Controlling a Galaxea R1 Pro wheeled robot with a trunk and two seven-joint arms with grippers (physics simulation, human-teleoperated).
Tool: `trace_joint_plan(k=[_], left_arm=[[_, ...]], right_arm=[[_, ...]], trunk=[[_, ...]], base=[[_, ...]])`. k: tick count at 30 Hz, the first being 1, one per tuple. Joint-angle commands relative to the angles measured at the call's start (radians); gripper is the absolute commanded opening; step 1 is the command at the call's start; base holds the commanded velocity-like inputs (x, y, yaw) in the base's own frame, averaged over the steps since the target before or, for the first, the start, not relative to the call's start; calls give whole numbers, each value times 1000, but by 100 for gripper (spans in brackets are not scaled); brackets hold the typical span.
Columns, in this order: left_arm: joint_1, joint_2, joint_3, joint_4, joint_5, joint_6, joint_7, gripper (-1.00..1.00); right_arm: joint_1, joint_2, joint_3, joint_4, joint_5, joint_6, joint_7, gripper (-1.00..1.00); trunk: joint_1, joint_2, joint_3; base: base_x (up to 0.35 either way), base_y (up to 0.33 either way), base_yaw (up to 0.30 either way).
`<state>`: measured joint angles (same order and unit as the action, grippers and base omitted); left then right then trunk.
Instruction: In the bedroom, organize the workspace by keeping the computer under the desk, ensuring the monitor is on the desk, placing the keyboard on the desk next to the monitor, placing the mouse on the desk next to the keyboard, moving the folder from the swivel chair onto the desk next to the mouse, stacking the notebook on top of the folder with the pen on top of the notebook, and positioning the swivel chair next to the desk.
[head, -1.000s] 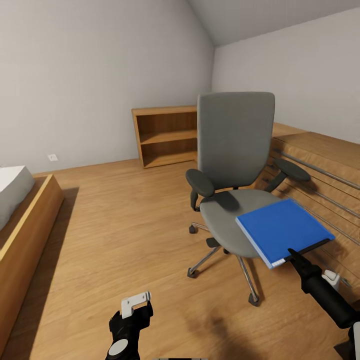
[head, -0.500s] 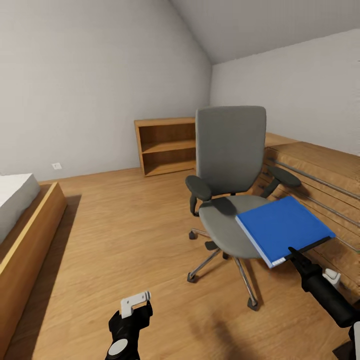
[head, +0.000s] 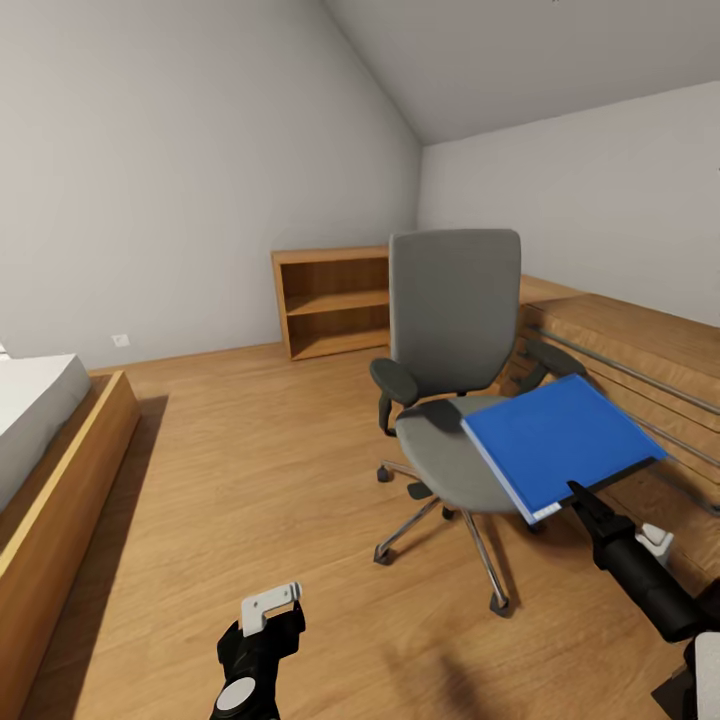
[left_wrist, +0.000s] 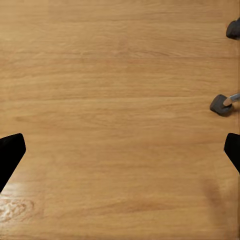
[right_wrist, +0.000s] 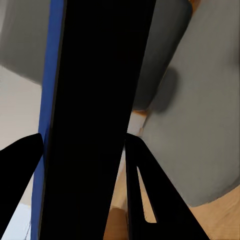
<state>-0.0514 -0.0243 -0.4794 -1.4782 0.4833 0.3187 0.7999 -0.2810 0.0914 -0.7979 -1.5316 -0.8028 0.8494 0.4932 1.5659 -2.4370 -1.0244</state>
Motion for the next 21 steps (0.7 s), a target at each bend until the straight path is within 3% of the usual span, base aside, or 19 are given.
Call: trace_joint_plan(k=[1,7,10,16,21], left_arm=[[-1,0,-1,-1,4,4,7,100],[-1,0,-3,-1,4,4,8,100],[-1,0,-3,-1,4,5,8,100],[-1,0,-4,-1,4,5,8,100],[-1,0,-5,1,4,5,8,100]], right_arm=[[-1,4,1,-1,3,6,2,-100],[-1,19,52,-4,4,8,-20,-100],[-1,22,68,-22,5,13,-71,-100],[-1,28,83,-40,1,23,-260,-100],[-1,29,85,-42,-2,25,-309,-100]], trunk=[[-4,7,2],[-27,49,21],[-39,70,31],[-62,112,49],[-81,147,65]], base=[[-6,0,0],[-2,0,0],[0,0,0],[0,0,0],[0,0,0]])
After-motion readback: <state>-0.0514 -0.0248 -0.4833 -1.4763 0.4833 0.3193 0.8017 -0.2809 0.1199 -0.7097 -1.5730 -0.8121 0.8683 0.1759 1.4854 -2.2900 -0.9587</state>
